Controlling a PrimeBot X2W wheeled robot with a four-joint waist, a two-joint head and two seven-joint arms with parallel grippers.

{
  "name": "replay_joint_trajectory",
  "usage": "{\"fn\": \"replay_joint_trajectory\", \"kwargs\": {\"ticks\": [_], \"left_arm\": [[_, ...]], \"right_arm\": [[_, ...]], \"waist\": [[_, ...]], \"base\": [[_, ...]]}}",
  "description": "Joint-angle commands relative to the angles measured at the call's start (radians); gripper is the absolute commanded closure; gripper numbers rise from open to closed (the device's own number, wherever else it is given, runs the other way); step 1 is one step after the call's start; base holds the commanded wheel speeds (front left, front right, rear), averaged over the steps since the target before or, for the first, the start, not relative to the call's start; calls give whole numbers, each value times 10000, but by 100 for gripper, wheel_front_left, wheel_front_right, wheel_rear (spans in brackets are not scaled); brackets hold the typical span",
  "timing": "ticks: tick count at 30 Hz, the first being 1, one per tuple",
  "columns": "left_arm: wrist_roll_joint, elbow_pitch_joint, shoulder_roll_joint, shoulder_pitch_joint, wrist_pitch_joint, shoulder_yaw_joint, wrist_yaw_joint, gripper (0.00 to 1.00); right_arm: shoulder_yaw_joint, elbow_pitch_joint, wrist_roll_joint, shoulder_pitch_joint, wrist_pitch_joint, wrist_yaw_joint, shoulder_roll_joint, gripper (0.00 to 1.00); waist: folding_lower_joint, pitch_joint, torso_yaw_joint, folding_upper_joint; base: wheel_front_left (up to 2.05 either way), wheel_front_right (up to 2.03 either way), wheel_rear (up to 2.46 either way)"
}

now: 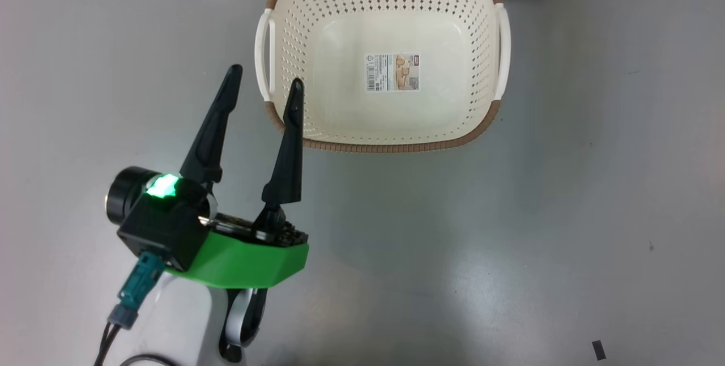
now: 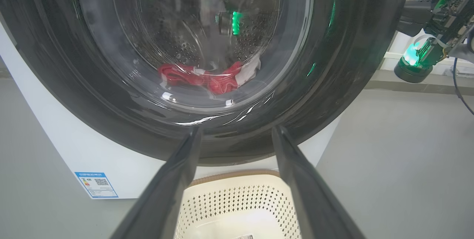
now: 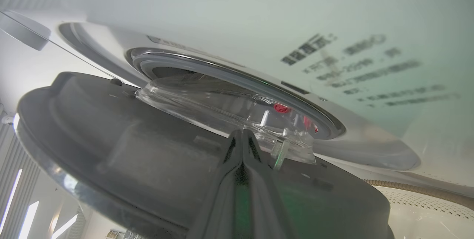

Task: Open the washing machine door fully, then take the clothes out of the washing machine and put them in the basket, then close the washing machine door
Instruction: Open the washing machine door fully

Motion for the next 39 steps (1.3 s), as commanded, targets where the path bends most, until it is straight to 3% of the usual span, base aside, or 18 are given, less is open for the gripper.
{"fn": "replay_joint_trajectory", "kwargs": {"ticks": [1, 18, 25, 26, 27, 28, 29, 35, 39], "left_arm": [[12, -180, 202, 12, -76, 339, 28, 0], [-53, 338, 202, 191, -76, 454, -106, 0], [-107, 547, 202, 265, -76, 560, -163, 0], [-113, 586, 202, 280, -76, 580, -173, 0], [-120, 620, 202, 294, -76, 602, -184, 0], [-125, 648, 202, 306, -76, 619, -190, 0], [-125, 671, 202, 318, -76, 634, -194, 0], [-81, 827, 202, 488, -76, 871, -285, 0], [-105, 958, 202, 636, -76, 1112, -373, 0]], "right_arm": [[164, -370, -53, 268, 164, 77, 342, 100], [567, -171, -245, 1271, 711, 77, 844, 100], [483, -32, -631, 1574, -63, 77, 1043, 100], [448, 23, -781, 1627, -379, 77, 1072, 70], [438, 55, -912, 1687, -657, 77, 1100, 33], [445, 28, -1049, 1764, -929, 77, 1105, 12], [449, -18, -1204, 1870, -1247, 77, 1090, 0], [949, -371, -2752, 2783, -3900, 77, 614, 0], [1930, -466, -3998, 3336, -5956, 77, 159, 0]], "waist": [[0, -80, -54, 0], [0, -1150, -324, 0], [0, -1476, -482, 0], [0, -1530, -512, 0], [0, -1582, -542, 0], [0, -1634, -573, 0], [0, -1689, -607, 0], [0, -2071, -924, 0], [0, -2259, -1216, 0]], "base": [[0, 0, 0], [0, 0, 0], [0, 0, 0], [0, 0, 0], [0, 0, 0], [0, 0, 0], [0, 0, 0], [0, 0, 0], [0, 0, 0]]}}
